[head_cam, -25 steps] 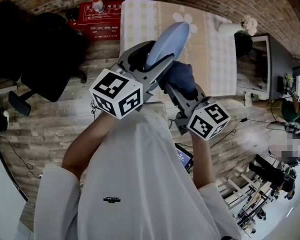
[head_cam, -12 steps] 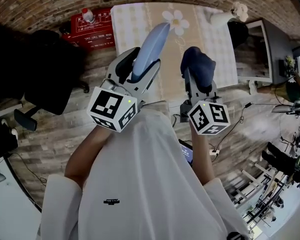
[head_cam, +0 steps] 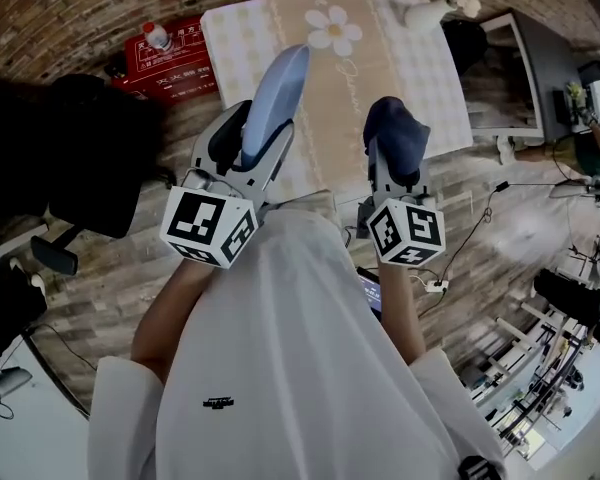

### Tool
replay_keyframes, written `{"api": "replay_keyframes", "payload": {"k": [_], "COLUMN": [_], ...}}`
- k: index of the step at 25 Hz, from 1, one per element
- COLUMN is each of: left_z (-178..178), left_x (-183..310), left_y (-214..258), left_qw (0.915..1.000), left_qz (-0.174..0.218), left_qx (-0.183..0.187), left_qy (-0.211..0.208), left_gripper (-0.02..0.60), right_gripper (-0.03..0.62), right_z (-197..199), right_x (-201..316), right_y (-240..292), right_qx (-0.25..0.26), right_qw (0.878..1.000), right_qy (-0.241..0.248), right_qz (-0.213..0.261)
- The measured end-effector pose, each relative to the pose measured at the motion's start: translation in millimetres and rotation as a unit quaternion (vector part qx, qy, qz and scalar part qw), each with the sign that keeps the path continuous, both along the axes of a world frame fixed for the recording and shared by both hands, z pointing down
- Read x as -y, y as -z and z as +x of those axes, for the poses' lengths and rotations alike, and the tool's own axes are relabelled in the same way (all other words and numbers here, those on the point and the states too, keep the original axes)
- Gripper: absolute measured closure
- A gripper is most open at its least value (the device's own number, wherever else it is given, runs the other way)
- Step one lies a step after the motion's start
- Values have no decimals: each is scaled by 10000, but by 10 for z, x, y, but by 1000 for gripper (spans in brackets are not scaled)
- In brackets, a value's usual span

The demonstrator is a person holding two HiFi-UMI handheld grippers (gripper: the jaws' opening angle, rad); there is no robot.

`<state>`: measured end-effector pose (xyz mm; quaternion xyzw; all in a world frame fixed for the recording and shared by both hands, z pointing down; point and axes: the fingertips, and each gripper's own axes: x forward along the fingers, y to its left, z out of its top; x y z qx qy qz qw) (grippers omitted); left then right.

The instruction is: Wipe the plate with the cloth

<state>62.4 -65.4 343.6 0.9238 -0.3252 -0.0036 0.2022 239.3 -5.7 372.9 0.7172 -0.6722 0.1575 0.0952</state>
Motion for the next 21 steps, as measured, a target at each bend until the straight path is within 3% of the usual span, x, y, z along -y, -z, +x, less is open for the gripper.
{"api": "replay_keyframes", "payload": {"k": [21], "left_z": [-7], "left_x": [-53], "left_y": [-72], "left_qw": [9998], "left_qz": [-184], "left_qx": [-45], "left_qy": [-88], "left_gripper": [322], "right_gripper": [464], "right_z": [11], "right_x": [-155], "right_y": [-97], "right_qx": [160], "right_qw": [9998], "right_qy": [16], "right_qz": [-72]}}
